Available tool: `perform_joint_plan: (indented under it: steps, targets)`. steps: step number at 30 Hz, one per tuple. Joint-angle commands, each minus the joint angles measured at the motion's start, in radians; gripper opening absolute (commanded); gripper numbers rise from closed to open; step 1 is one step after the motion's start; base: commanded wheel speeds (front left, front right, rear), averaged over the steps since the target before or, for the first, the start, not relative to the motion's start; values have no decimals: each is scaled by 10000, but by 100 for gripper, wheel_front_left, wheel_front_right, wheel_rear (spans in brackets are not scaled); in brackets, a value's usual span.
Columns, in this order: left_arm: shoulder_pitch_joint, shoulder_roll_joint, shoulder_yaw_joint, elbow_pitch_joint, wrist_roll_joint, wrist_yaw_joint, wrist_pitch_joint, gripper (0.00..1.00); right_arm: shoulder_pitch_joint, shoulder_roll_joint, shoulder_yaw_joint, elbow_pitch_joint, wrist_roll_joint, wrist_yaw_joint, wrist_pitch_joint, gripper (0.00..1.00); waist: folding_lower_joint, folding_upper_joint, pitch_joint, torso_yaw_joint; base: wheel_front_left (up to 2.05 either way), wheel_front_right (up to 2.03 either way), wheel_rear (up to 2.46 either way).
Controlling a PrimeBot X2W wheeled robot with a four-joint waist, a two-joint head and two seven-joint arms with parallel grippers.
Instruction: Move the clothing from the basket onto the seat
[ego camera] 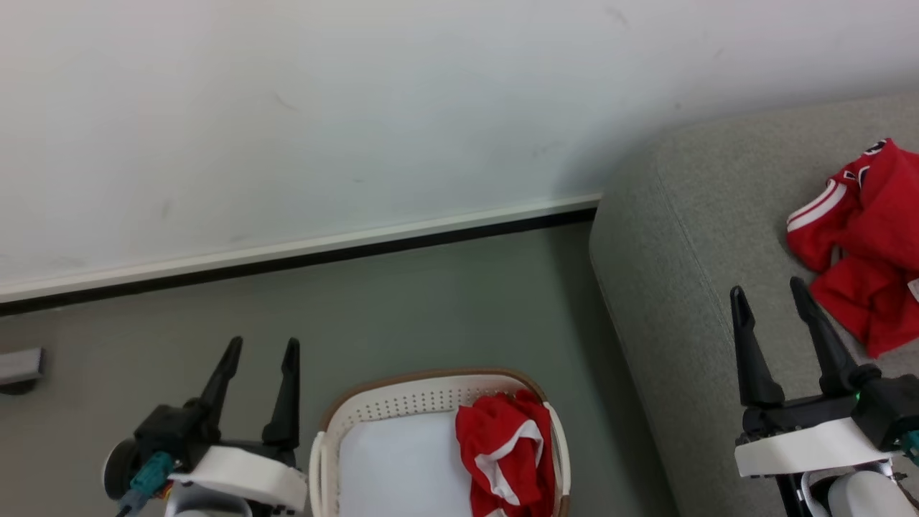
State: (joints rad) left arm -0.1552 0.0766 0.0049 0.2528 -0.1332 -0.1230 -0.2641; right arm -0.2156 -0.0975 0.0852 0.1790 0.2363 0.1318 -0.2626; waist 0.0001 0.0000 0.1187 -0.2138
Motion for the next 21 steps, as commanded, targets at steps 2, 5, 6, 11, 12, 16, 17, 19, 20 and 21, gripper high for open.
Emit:
perform_joint_plan:
  steps: [2, 5, 6, 11, 12, 16, 17, 19, 20, 21]
  targets:
    - [-431, 308, -326, 33, 104, -67, -4, 100, -329, 50, -187, -260, -183, -22, -29, 100, -1, 0, 870, -699, 0, 0, 0]
    - [-771, 601, -643, 65, 28, -76, -4, 100, -530, 142, -308, -510, -308, -22, -17, 100, -1, 0, 1420, -1086, 0, 0, 0]
    - [-862, 723, -734, 59, -1, -79, -4, 100, -581, 182, -346, -610, -337, -22, -15, 100, -1, 0, 1605, -1228, 0, 0, 0]
    - [-1286, 1400, -1428, 63, -184, -61, -4, 100, -765, 349, -584, -1063, -528, -22, -14, 100, -1, 0, 2459, -1877, 0, 0, 0]
    - [-1364, 1540, -1566, 65, -223, -62, -4, 100, -774, 384, -608, -1152, -542, -22, -14, 100, -1, 0, 2633, -2006, 0, 0, 0]
    - [-1716, 2013, -2276, 120, -395, -64, 147, 100, -832, 463, -744, -1476, -571, -22, -14, 100, -1, 0, 3229, -2389, 0, 0, 0]
    - [-1783, 2142, -2424, 146, -442, -64, 306, 100, -887, 476, -762, -1581, -549, -22, -14, 100, -1, 0, 3412, -2488, 0, 0, 0]
    - [-1984, 2379, -2685, 196, -461, -63, 528, 100, -940, 483, -794, -1794, -356, -22, -14, 100, -1, 0, 3724, -2646, 0, 0, 0]
    - [-2094, 2495, -2834, 233, -491, -63, 668, 100, -957, 486, -788, -1915, -202, -22, -14, 100, -1, 0, 3884, -2720, 0, 0, 0]
    - [-2201, 2621, -2949, 226, -488, -63, 849, 100, -971, 484, -774, -2058, -86, -22, -14, 100, -1, 0, 4103, -2803, 0, 0, 0]
